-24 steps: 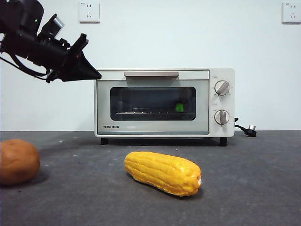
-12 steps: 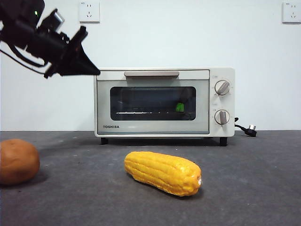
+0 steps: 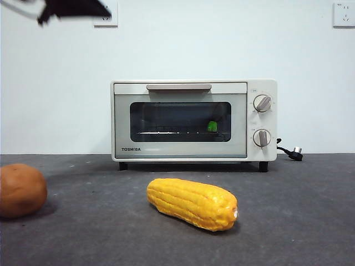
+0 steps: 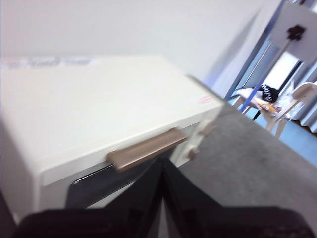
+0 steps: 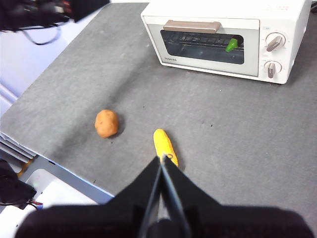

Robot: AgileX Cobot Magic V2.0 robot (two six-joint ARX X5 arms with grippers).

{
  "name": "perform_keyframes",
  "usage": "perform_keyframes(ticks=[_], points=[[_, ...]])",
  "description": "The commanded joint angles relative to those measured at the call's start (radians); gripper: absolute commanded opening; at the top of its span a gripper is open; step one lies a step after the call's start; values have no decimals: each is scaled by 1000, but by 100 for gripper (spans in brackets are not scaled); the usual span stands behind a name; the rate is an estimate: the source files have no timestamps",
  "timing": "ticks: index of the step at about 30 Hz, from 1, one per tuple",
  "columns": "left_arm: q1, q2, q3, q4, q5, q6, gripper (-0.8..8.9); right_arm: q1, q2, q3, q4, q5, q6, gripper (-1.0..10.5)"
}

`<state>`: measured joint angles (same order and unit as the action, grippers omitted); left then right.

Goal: Take the eggplant from the table,put the eggplant in the oven

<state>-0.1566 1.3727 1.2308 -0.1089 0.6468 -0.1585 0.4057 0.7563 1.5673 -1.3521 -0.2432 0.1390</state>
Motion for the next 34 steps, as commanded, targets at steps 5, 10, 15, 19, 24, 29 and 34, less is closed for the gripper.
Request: perform_keyframes(ticks=[5,10,15,19,24,29,34], points=[[-30,-233,4,-154,-58,0,-7,1,0,0,-22,31,6,1],[-47,-385,4,-276,-192,0,-7,1,0,0,-22,83,7,1],[-48,-501,4,-385,-391,0,-7,1,0,0,-22,106,7,1],[-48,-557,4,-441,-482,1,-7,1,0,0,-22,106,7,1],[-48,-590,4,-460,-490,1,-5,1,0,0,-22,106,7,1],[-48,-594,4,-459,-489,1,-4,1,0,0,-22,107,7,1],[-48,-594,4,-459,-483,1,-4,1,0,0,-22,106,7,1]])
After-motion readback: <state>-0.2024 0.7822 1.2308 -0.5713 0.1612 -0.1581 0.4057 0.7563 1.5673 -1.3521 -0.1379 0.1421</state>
